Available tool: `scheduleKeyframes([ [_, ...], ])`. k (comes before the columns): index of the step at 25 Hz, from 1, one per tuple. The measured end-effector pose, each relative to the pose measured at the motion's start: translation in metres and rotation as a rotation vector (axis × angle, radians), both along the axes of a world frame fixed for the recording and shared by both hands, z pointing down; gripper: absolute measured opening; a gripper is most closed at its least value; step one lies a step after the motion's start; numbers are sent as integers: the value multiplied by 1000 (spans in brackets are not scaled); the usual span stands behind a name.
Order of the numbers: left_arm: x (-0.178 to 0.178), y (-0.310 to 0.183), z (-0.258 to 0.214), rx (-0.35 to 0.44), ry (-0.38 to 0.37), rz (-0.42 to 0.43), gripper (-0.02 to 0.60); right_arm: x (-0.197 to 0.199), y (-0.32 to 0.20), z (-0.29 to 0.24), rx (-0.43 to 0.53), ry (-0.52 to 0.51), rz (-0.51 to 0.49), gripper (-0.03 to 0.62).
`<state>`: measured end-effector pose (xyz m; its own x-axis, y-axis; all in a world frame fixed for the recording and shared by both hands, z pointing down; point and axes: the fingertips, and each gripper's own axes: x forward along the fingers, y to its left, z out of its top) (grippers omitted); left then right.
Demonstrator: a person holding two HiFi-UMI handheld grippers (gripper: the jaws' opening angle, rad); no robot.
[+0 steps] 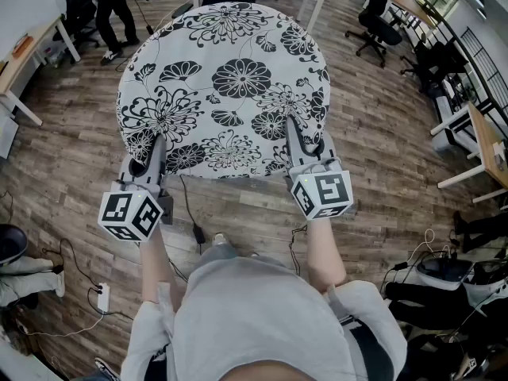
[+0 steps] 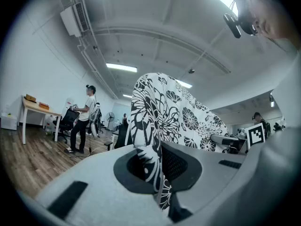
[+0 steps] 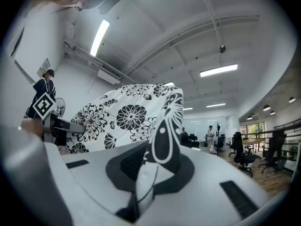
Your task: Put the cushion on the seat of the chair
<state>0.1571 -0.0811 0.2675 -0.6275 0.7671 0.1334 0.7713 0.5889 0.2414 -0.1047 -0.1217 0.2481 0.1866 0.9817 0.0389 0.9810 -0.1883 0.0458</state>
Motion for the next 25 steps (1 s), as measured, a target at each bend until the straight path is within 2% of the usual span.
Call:
scheduleKeyframes([
  [25, 1, 1, -3, -32, -19, 35, 17, 3, -1, -1, -31, -4, 22, 20],
])
